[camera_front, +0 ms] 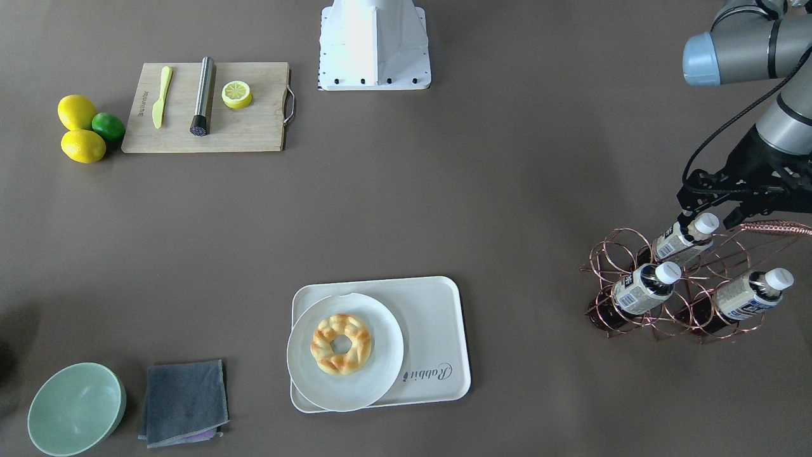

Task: Place tea on tray
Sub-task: 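Reach the left gripper into the copper rack and grasp a tea bottle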

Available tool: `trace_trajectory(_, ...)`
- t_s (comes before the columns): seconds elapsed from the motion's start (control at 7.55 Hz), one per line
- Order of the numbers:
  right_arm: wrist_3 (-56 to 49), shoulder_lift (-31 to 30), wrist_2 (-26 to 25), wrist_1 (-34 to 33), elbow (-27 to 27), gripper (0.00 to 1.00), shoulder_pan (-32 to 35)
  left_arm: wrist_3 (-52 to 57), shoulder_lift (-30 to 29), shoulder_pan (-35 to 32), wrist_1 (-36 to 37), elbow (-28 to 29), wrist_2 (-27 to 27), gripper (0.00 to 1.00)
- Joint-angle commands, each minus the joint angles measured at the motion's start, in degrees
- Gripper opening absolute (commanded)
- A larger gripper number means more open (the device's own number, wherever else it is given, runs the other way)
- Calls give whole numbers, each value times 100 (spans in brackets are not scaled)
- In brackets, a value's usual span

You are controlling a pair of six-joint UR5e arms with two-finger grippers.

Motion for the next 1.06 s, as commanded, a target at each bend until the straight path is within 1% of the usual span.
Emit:
trace_trajectory(0.0,34,18,-7,-4,72,100,6,-9,-13,-5,31,-19,10,0)
trace_trajectory(0.26,43,18,2,-4,64,100,-3,-1,-91,-57,144,-71,-25,0)
trace_trajectory(0.4,43,27,2,-4,73,100,-3,69,-127,-162,337,-245,-51,0)
trace_trajectory(0.66,130,45,11,-4,73,100,-3,410,-197,-452,1466,-1095,-69,0)
trace_trajectory(0.79,131,45,11,-4,73,100,-3,647,-354,-749,2133,-1482,-69,0)
trace_trajectory(0.93,140,45,11,-4,64,100,-3,693,-495,-900,2688,-1791,-69,0)
